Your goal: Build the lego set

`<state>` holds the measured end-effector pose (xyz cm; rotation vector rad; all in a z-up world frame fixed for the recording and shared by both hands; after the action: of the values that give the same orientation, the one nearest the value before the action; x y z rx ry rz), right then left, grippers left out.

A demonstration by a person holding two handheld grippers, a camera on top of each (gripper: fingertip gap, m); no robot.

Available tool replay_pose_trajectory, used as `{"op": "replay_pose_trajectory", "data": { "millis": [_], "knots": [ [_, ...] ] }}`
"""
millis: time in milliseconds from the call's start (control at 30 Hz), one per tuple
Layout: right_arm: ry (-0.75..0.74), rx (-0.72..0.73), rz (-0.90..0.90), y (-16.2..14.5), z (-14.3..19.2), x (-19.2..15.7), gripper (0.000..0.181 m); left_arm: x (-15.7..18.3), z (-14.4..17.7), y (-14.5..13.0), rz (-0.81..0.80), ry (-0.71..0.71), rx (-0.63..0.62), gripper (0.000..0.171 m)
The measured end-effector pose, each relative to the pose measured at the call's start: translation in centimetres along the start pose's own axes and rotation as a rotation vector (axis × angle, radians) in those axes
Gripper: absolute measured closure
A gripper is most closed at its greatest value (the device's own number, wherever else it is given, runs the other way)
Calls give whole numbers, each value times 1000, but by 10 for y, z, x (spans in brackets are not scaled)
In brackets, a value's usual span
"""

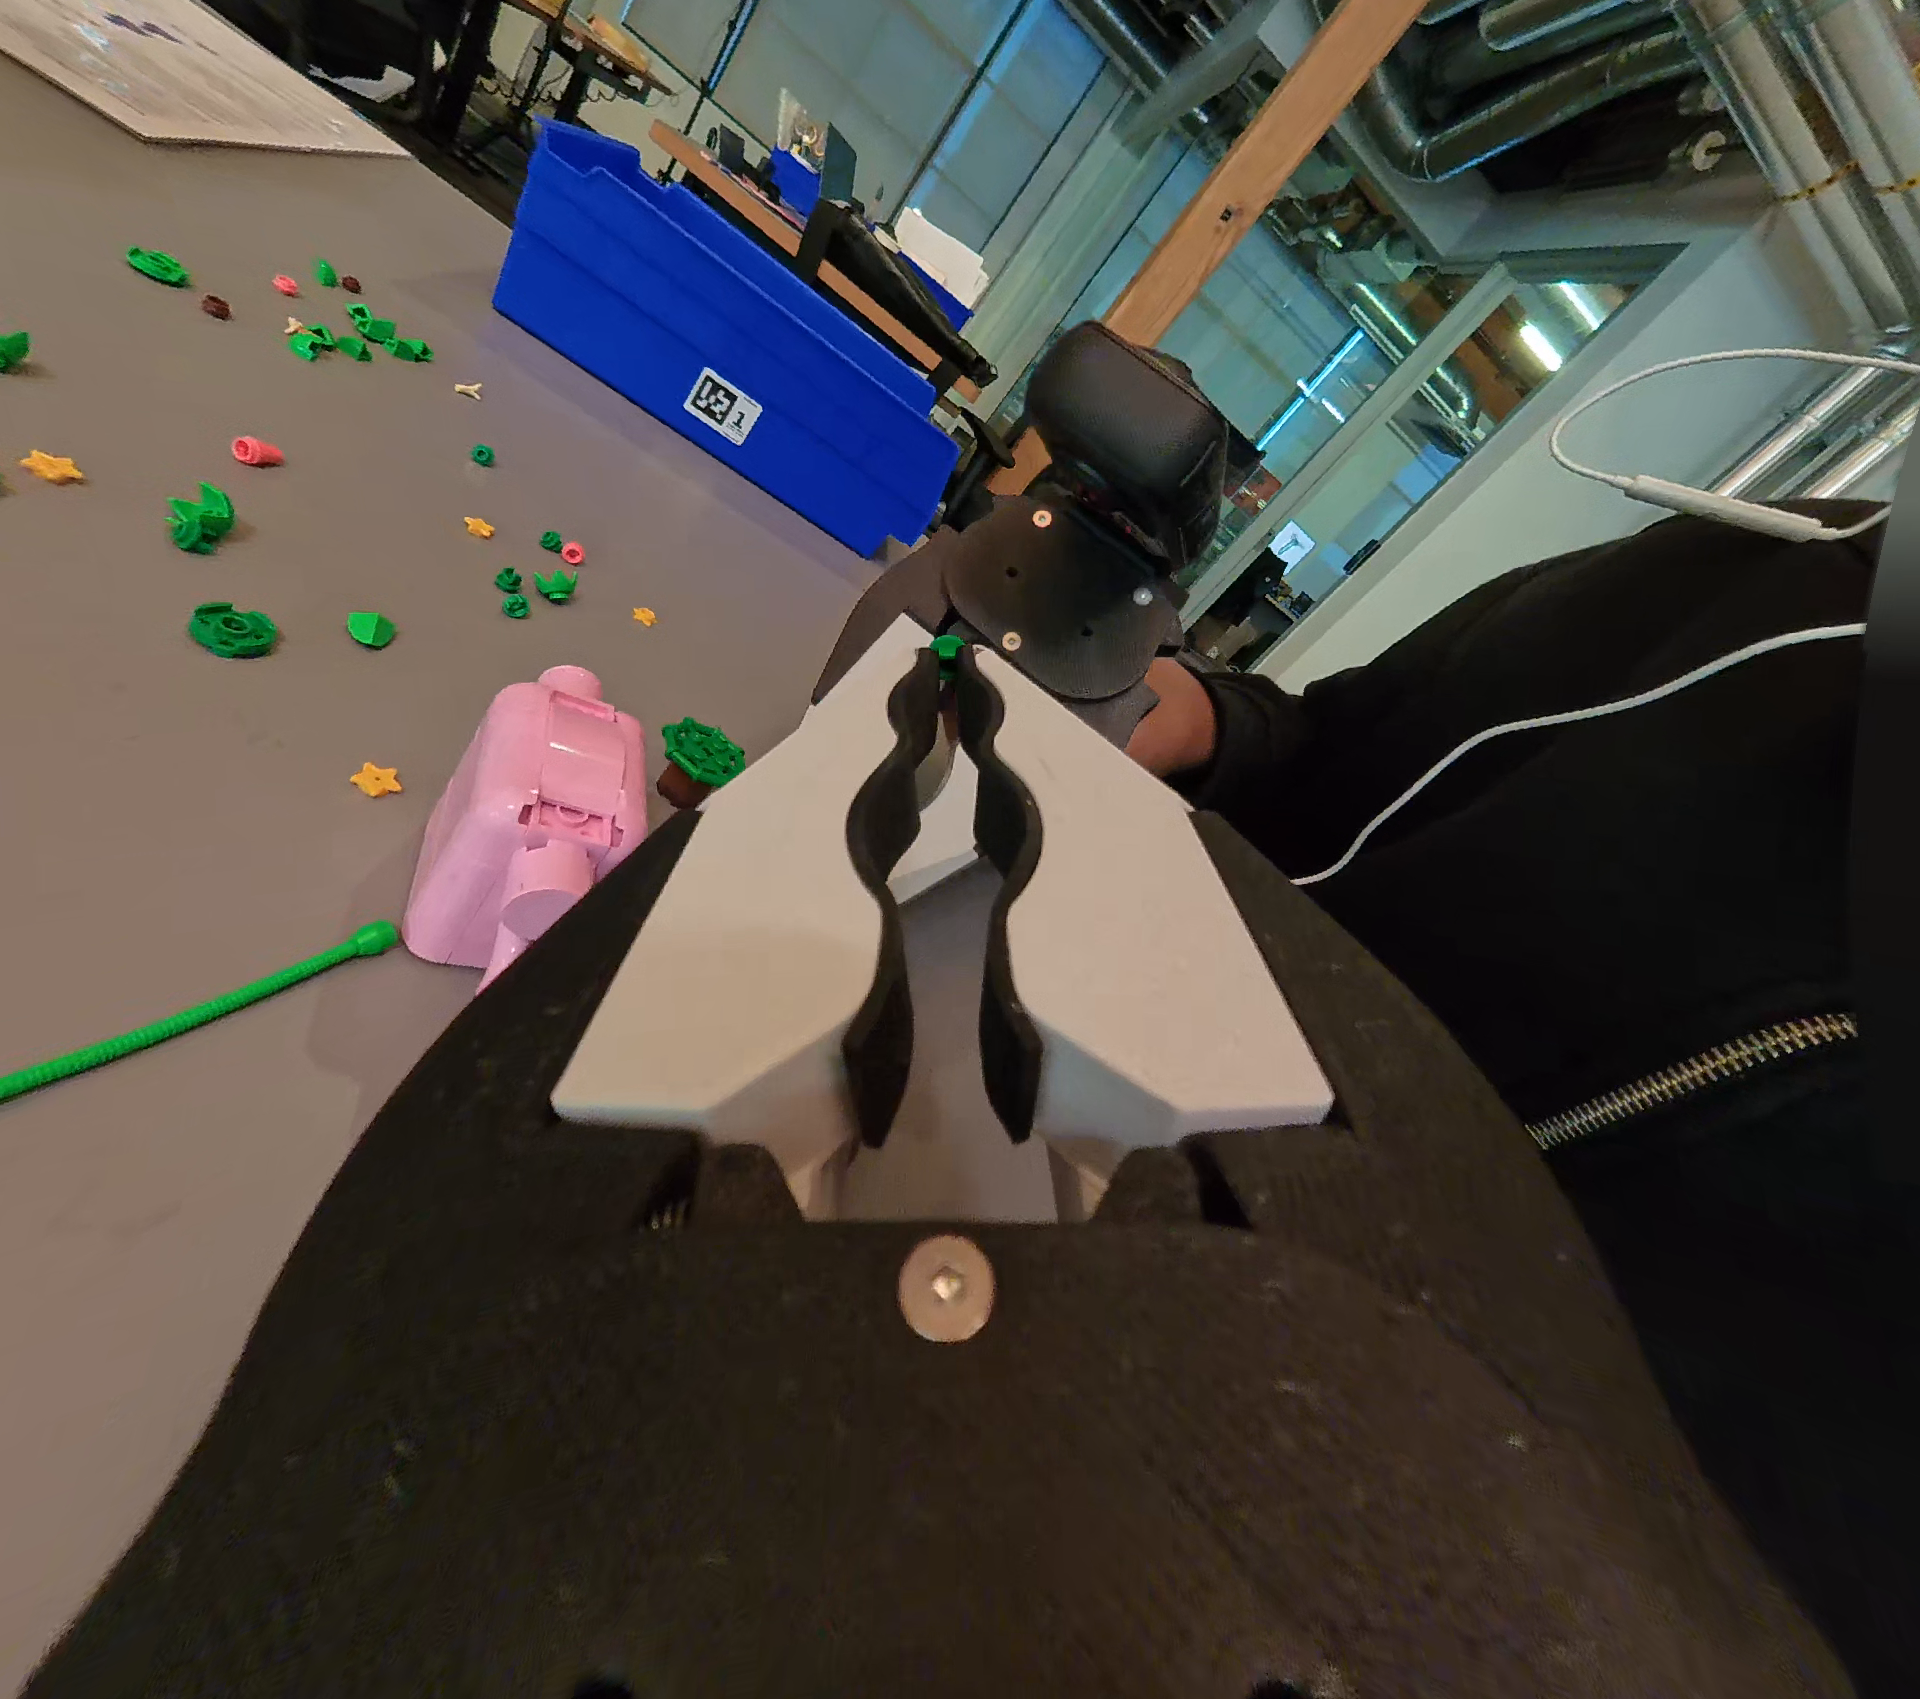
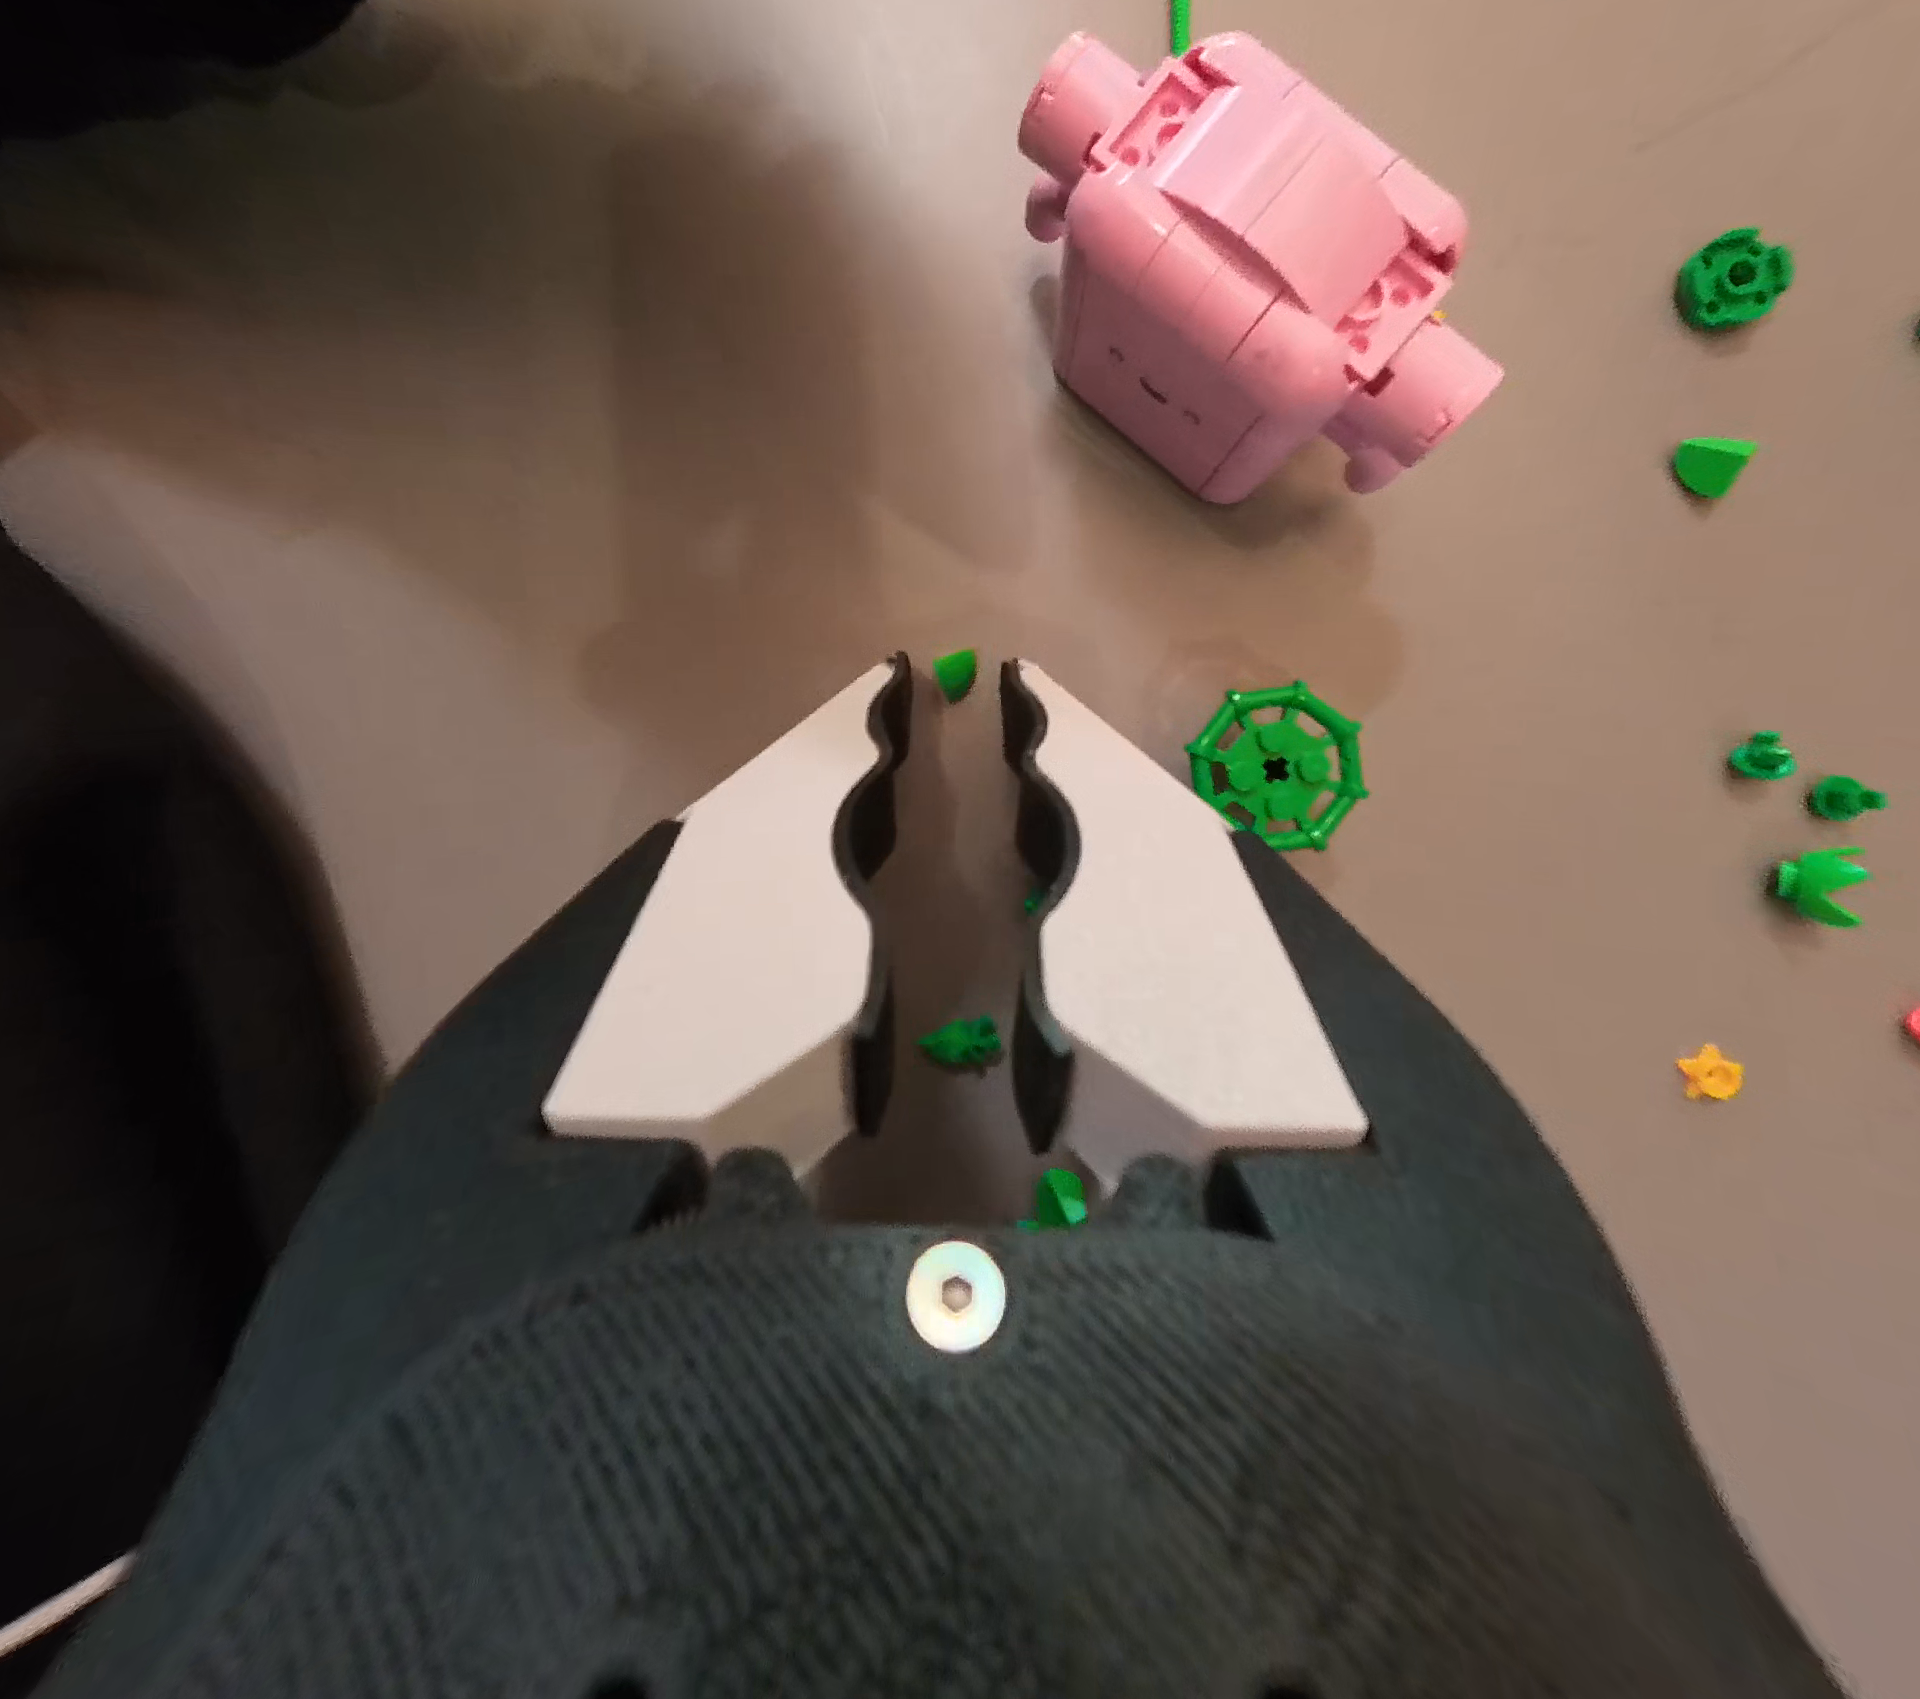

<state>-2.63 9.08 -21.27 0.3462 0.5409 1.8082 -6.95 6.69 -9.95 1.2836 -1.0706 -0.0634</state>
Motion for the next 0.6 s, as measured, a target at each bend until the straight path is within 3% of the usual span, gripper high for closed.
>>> {"op": "replay_pose_trajectory", "data": {
  "millis": [233, 433, 600],
  "knots": [
    [12, -56, -75, -2, 2, -6, 162, -2, 3, 1, 9, 1, 9, 171],
    [-116, -54, -37, 1, -2, -3, 169, 0, 4, 3, 17, -11, 21, 171],
    [-118, -68, -33, 2, -3, -4, 175, 2, 4, 3, 12, -16, 18, 171]
  ]
}}
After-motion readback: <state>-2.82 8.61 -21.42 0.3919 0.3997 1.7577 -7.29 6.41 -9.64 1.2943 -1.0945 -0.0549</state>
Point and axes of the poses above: each gripper's, where its closed fingertips meet, z back along the fingers, y out of its top, x = y × z across the jaws, the point moved 1 cm from there along z, back along the fingers, and after that the axes turned 3 degrees about -y, right-handed, at the moved point
